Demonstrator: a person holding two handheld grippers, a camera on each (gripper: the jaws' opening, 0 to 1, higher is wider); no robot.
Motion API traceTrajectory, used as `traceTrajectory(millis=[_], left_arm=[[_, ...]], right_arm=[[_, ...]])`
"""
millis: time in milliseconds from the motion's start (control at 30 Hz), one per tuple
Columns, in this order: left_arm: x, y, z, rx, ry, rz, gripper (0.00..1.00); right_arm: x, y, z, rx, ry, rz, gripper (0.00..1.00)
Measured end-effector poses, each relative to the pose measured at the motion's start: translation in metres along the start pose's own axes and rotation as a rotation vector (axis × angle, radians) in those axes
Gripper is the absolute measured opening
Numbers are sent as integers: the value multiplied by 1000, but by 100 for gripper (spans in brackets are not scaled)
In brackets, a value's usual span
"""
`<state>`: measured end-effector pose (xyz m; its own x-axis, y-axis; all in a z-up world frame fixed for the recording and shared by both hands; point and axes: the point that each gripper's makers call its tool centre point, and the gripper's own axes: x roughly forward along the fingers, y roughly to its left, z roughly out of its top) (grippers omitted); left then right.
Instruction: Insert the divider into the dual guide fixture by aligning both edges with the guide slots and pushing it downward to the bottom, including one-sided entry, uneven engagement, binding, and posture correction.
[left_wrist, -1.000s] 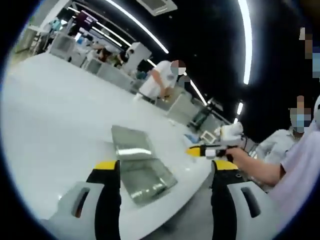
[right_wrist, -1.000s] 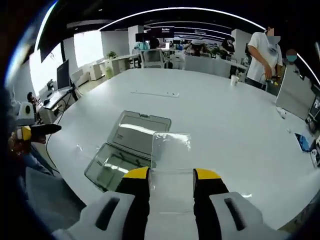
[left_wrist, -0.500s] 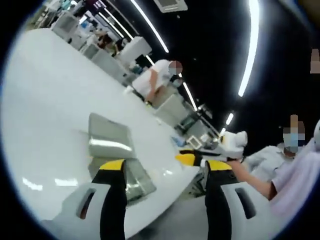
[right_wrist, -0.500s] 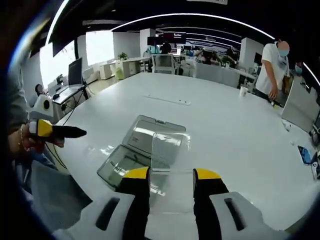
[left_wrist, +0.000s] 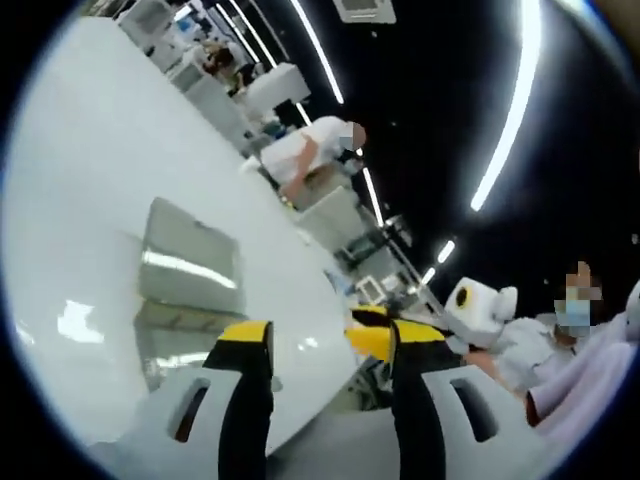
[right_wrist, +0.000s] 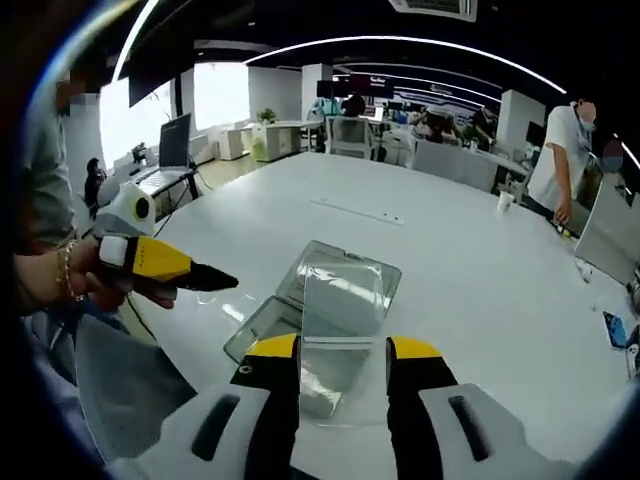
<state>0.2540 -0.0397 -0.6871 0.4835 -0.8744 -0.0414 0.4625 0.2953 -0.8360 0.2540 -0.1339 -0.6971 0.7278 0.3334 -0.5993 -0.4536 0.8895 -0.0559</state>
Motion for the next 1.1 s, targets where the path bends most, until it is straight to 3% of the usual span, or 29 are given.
traceTrajectory(millis=[267, 600, 833, 1100], left_arm=[[22, -5, -8, -63, 27, -18, 29], [40, -10, -17, -135, 43, -35, 24], [46, -12, -26, -174, 66, -42, 19], [46, -10, -25, -212, 60, -39, 12]], right_arm=[[-2, 13, 3, -38, -4, 21, 29], [-3, 24, 2, -73, 1, 40, 29], [-3, 28, 1, -114, 5, 39, 29], [-4, 35, 4, -146, 0, 49, 29]])
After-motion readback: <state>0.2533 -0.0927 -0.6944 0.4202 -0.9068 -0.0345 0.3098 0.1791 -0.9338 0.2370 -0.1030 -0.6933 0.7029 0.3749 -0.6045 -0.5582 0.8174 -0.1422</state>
